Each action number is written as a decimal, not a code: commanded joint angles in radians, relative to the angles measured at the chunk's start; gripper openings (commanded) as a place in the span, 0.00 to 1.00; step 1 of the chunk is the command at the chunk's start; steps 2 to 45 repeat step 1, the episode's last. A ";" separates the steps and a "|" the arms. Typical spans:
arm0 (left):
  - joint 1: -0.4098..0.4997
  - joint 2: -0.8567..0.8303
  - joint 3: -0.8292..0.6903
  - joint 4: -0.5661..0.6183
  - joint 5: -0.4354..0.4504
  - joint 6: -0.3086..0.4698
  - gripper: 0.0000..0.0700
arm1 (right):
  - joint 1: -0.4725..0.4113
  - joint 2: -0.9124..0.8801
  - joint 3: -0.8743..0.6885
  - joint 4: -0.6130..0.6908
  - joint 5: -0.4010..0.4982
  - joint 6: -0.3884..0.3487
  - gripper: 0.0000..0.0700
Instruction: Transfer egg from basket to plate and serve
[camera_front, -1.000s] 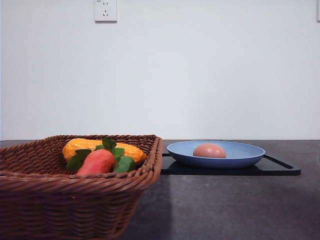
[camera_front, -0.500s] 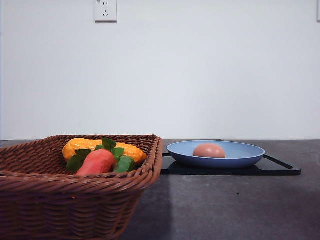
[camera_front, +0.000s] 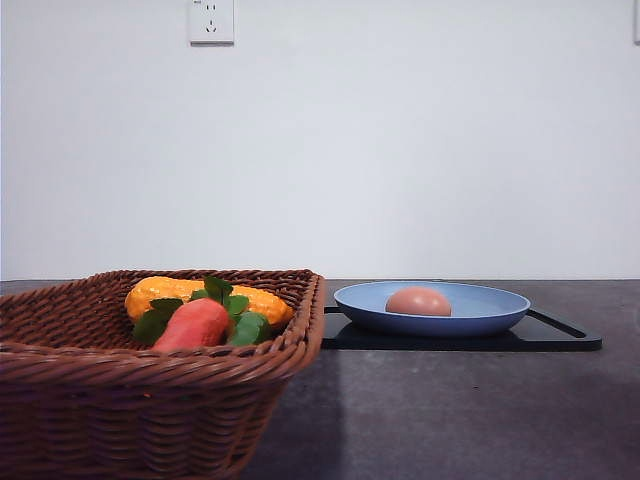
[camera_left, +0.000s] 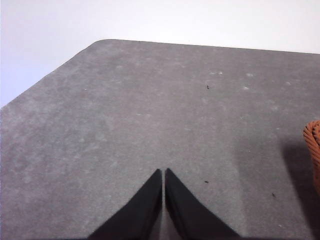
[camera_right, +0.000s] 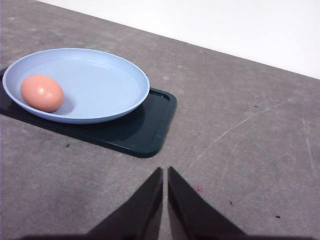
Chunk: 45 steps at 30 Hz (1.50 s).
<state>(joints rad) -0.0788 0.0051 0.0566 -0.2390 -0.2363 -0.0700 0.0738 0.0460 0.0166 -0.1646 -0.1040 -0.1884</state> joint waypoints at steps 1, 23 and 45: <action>0.001 -0.002 -0.013 0.000 0.000 -0.002 0.00 | 0.002 -0.003 -0.003 0.008 0.000 -0.013 0.00; 0.001 -0.002 -0.013 0.000 0.000 -0.002 0.00 | 0.002 -0.003 -0.003 0.008 0.000 -0.013 0.00; 0.001 -0.002 -0.013 0.000 0.000 -0.002 0.00 | 0.002 -0.003 -0.003 0.008 0.000 -0.013 0.00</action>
